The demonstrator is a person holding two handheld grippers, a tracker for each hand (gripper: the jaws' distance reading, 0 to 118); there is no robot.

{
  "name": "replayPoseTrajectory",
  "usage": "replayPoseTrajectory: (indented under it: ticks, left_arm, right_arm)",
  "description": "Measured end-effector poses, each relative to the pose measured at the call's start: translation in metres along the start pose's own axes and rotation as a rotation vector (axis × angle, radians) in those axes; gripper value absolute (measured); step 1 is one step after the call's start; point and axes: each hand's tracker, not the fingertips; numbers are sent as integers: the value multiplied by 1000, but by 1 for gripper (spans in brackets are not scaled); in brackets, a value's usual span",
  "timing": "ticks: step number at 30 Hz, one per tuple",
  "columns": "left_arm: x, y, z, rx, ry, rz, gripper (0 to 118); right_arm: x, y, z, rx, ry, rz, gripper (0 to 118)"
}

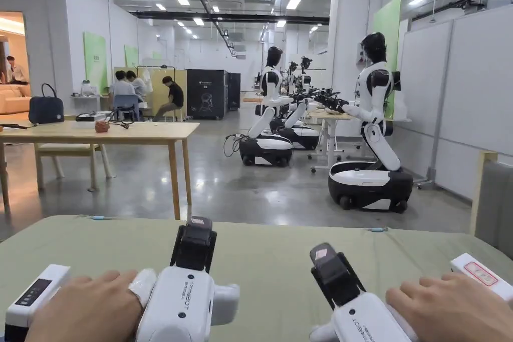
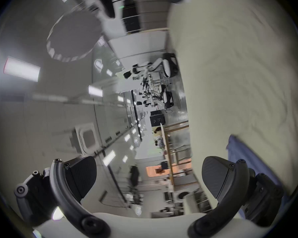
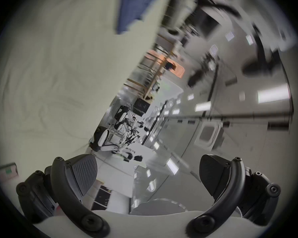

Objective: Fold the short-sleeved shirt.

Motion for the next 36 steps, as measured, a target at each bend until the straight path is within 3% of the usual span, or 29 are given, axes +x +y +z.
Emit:
replayPoseTrajectory:
  ticks: [1,3,5,9,10,12,16,19,33,36]
  left_arm:
    - [-1,0,-1,-8,7,59,118]
    - [-18,-10,-3,-28,-33,388,118]
    - [-43,-23,-6,-27,-136,824,118]
    - [-66,-56,-6,38,-128,1429,118]
    - [-70,-58,2,66,-91,1538,118]
    - [-70,-59,13,101,-33,1638,118]
    - [-63,-63,13,99,-27,1850,118]
    - [-57,-66,9,56,-75,1848,118]
    - [-50,-61,5,39,-108,1875,118]
    - [-50,-59,8,33,-104,1869,101]
  right_arm:
    - [1,-3,-3,-31,18,-120,118]
    - [21,-8,-7,-123,59,-466,118]
    - [42,-24,-16,-184,66,-882,118]
    - [75,-58,-11,-208,65,-1700,118]
    - [75,-63,-8,-181,73,-1868,118]
    - [72,-67,-5,-91,109,-2082,118]
    - [69,-66,4,-122,72,-2244,118]
    - [69,-69,7,-173,-12,-2288,118]
    - [67,-71,5,-233,41,-2237,117]
    - [67,-73,7,-215,61,-2251,80]
